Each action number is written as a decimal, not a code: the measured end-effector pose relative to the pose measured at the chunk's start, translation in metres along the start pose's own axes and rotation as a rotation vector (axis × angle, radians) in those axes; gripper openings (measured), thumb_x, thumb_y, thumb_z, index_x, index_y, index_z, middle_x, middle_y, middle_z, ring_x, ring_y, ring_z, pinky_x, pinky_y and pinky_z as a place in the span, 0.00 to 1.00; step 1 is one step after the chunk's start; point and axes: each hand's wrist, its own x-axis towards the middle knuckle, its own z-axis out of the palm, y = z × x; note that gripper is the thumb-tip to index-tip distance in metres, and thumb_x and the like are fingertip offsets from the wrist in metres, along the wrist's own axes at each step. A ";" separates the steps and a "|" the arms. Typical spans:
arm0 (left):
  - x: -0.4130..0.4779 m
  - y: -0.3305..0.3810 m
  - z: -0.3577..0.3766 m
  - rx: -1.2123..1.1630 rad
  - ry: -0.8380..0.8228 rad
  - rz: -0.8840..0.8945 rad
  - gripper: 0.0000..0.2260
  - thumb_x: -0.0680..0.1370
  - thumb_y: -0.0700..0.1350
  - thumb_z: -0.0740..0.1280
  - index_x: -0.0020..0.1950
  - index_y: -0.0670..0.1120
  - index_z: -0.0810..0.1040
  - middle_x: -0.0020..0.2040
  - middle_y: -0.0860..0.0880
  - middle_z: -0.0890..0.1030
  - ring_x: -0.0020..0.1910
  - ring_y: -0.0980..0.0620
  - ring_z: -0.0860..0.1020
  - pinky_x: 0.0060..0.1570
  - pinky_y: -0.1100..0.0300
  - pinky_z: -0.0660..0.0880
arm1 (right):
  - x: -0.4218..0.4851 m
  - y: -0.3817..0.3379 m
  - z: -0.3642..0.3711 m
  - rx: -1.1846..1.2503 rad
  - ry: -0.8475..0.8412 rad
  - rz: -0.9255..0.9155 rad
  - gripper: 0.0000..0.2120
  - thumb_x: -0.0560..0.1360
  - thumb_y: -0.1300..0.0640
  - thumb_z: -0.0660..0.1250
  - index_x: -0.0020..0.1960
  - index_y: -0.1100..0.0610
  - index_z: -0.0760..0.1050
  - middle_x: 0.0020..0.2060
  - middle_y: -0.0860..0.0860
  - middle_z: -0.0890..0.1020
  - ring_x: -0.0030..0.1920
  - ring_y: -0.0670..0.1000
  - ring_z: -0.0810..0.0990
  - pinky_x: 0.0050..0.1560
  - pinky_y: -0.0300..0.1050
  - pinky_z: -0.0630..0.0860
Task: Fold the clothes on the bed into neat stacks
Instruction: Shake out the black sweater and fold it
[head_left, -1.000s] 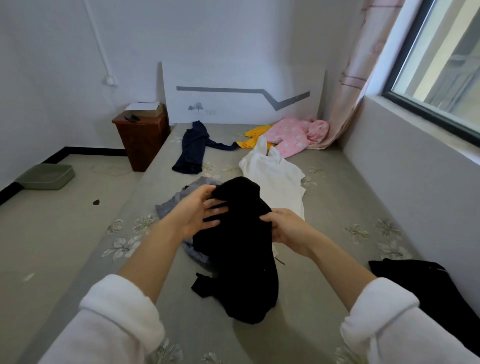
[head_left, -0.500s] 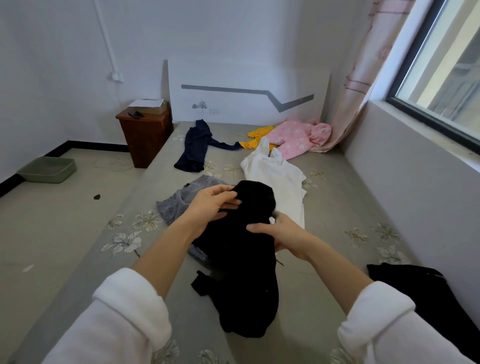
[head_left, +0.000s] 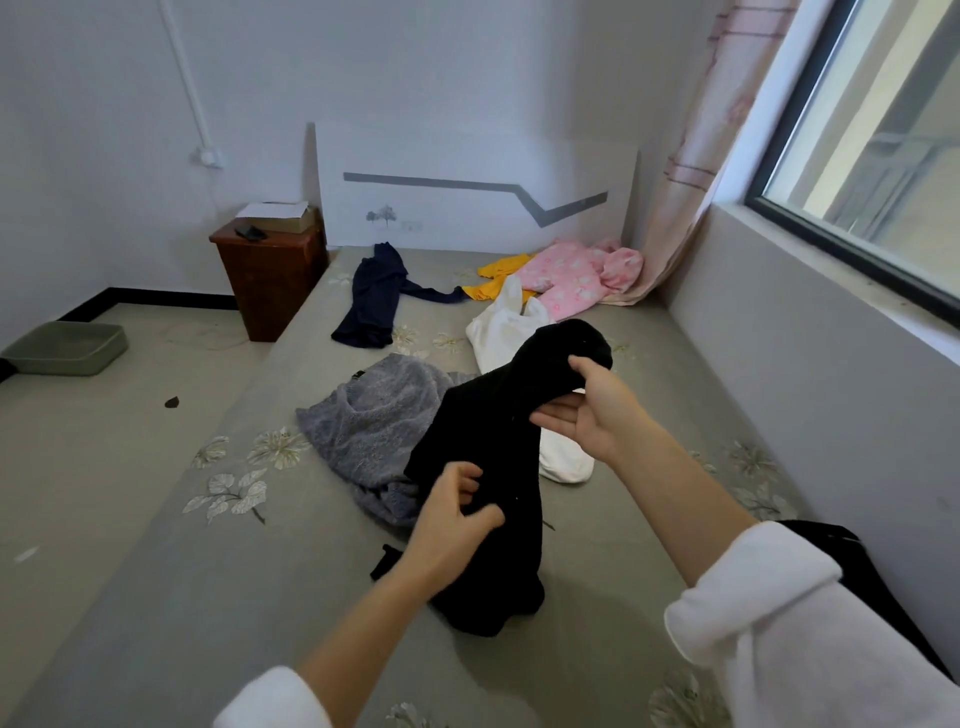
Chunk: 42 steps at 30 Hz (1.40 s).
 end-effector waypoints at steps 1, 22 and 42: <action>-0.003 -0.007 0.009 0.046 -0.044 -0.050 0.29 0.71 0.46 0.73 0.68 0.48 0.65 0.62 0.47 0.70 0.62 0.49 0.70 0.61 0.59 0.68 | -0.002 -0.002 0.004 0.046 -0.007 -0.001 0.13 0.82 0.52 0.57 0.58 0.61 0.70 0.47 0.64 0.81 0.43 0.60 0.83 0.36 0.51 0.81; 0.044 0.013 -0.029 -0.116 0.443 -0.062 0.15 0.80 0.38 0.54 0.55 0.48 0.79 0.50 0.51 0.80 0.46 0.53 0.77 0.43 0.62 0.73 | -0.010 -0.040 -0.047 -0.148 0.292 -0.166 0.08 0.80 0.57 0.58 0.47 0.61 0.71 0.37 0.61 0.81 0.32 0.57 0.83 0.31 0.47 0.80; 0.077 0.114 -0.171 0.310 -0.232 0.070 0.07 0.72 0.36 0.70 0.48 0.42 0.81 0.37 0.43 0.80 0.34 0.46 0.79 0.32 0.63 0.74 | -0.021 -0.087 -0.096 -1.336 -0.112 -0.303 0.33 0.55 0.38 0.79 0.50 0.52 0.68 0.41 0.44 0.77 0.39 0.44 0.77 0.39 0.41 0.71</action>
